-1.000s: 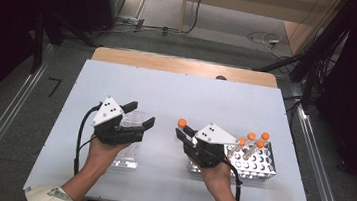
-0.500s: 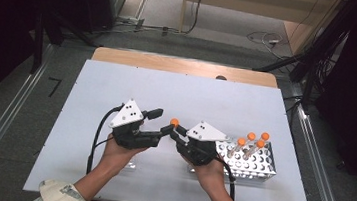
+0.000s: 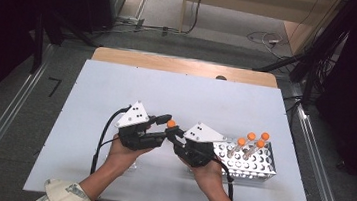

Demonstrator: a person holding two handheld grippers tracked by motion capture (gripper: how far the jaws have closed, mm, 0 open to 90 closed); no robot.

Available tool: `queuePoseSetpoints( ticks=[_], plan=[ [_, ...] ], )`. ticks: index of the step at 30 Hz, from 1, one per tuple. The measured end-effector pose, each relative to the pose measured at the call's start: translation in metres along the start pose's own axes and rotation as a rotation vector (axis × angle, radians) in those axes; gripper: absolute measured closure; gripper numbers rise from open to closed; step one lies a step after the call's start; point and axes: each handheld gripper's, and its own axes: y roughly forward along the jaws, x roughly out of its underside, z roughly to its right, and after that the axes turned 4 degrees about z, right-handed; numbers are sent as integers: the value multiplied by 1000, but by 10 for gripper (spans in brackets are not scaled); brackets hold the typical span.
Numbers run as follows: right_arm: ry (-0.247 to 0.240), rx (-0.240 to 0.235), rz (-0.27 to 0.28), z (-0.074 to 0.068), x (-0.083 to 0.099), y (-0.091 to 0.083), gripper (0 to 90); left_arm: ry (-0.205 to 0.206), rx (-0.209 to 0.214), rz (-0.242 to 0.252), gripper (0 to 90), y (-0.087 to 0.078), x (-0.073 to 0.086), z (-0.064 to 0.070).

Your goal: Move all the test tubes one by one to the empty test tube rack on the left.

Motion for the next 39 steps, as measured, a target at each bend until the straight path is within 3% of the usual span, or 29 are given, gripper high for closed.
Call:
queuePoseSetpoints(
  ticks=[9,20,24,25,30,39],
  plan=[
    [9,-6,3,0,-1,-1,721,1,3,-2,661,2,3,1],
    [9,-9,5,0,-1,-1,710,-6,-1,6,691,0,3,-1],
    [20,-17,2,1,0,-1,521,-7,-22,18,693,-4,1,-5],
    [20,-17,2,1,0,-1,521,-11,-29,23,693,-6,0,-7],
    [45,6,-3,5,0,-2,355,-29,-82,52,693,-18,-7,-20],
    [56,17,-13,7,1,-2,321,-41,-190,83,694,-40,-16,-43]
  ],
)
